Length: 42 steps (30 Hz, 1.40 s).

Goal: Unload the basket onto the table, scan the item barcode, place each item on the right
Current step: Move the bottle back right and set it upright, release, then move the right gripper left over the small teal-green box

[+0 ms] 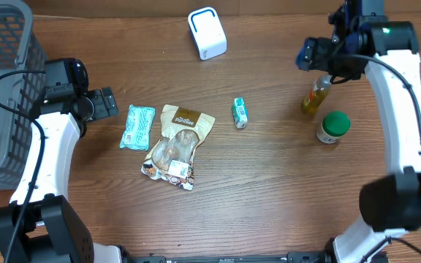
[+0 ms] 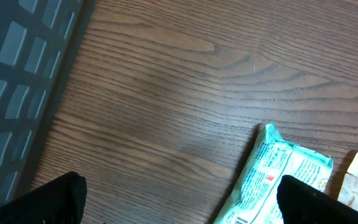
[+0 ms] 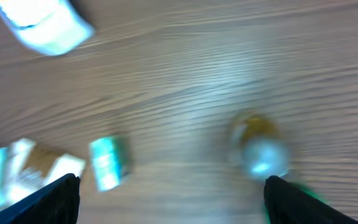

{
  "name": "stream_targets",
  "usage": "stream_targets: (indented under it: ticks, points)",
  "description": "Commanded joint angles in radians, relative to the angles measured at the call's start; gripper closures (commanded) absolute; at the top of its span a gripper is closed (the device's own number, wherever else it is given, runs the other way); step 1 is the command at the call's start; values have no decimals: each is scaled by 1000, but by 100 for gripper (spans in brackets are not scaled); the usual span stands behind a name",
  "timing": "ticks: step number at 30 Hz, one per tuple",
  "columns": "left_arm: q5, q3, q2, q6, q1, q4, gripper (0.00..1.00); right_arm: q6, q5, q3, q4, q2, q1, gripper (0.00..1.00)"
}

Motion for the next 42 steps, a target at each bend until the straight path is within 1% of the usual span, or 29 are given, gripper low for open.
stream_targets:
  ticks: [1,3,4,6,12,13,15,16,18,30,31,33,36,38,40,42]
  points:
    - [-5,19,-15,11,-7,1,0,0,-98,10,-35,-2,69,12]
    - [-5,19,-15,11,-7,1,0,0,-98,-2,-32,-1,114,13]
    - [-5,19,-15,11,-7,1,1,0,-98,-15,-12,-1,164,13]
    - [-5,19,-15,11,-7,1,0,0,-98,-34,19,-1,219,16]
    - [-5,19,-15,11,-7,1,0,0,-82,-101,63,1,355,16]
    - [-5,19,-15,11,-7,1,1,0,-74,-116,70,1,373,15]
    - [-5,19,-15,11,-7,1,0,0,-66,-144,85,1,402,9]
    - [-5,19,-15,11,-7,1,0,0,-68,-155,93,1,412,5]
    - [-5,19,-15,11,-7,1,0,0,-68,-182,113,1,430,0]
    - [-5,19,-15,11,-7,1,0,0,-68,-203,160,1,437,0]
    - [-5,19,-15,11,-7,1,0,0,-68,-203,163,1,437,1]
    - [-5,19,-15,11,-7,1,1,0,-67,-203,171,1,437,11]
    - [-5,19,-15,11,-7,1,0,0,-66,-203,188,2,437,16]
    - [-5,19,-15,11,-7,1,0,0,-42,-203,198,2,437,23]
    - [-5,19,-15,11,-7,1,0,0,-11,-203,200,2,437,27]
    - [-5,19,-15,11,-7,1,1,1,13,-203,200,2,437,28]
